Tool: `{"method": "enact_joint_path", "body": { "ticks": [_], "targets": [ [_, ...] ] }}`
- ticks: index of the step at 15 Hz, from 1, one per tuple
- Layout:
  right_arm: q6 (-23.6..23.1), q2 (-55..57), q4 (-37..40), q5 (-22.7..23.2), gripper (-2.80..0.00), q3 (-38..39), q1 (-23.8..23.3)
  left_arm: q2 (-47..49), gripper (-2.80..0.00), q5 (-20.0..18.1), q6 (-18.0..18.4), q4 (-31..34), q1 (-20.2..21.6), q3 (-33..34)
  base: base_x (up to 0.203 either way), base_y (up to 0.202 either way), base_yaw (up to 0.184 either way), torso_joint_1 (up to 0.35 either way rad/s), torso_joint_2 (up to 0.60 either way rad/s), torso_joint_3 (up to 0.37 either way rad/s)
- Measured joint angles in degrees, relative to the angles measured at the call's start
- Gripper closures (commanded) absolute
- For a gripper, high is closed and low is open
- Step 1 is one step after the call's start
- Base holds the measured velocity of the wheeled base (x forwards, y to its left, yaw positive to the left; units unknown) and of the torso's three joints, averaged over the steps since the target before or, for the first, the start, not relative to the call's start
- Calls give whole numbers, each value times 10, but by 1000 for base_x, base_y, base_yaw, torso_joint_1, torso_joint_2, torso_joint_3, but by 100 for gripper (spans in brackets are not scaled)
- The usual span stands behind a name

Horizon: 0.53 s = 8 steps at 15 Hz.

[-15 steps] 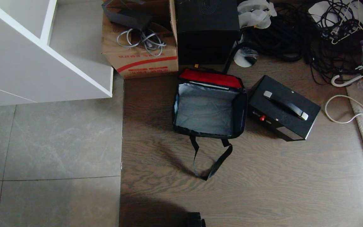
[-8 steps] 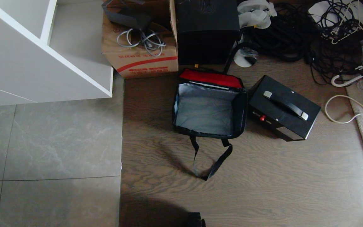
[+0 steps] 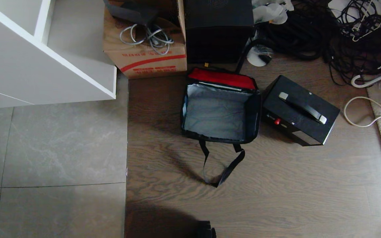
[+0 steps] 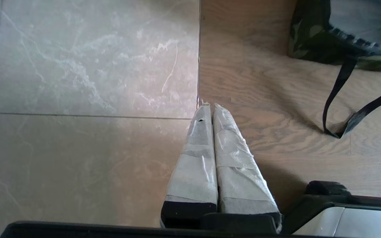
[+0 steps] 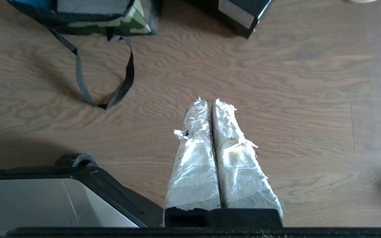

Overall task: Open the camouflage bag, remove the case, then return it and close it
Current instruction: Grip the handle again

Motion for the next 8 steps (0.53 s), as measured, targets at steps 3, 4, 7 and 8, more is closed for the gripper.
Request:
{"method": "enact_joint_path", "body": {
  "ticks": [3, 4, 7, 8],
  "targets": [
    [0, 0, 0, 0, 0, 0, 0, 0, 0, 0, 0, 0, 0, 0, 0, 0, 0, 1, 1, -195],
    [0, 0, 0, 0, 0, 0, 0, 0, 0, 0, 0, 0, 0, 0, 0, 0, 0, 2, -1, -188],
    [0, 1, 0, 0, 0, 0, 0, 0, 0, 0, -1, 0, 0, 0, 0, 0, 0, 2, 2, -179],
    [0, 1, 0, 0, 0, 0, 0, 0, 0, 0, -2, 0, 0, 0, 0, 0, 0, -1, 3, -78]
  ]
}}
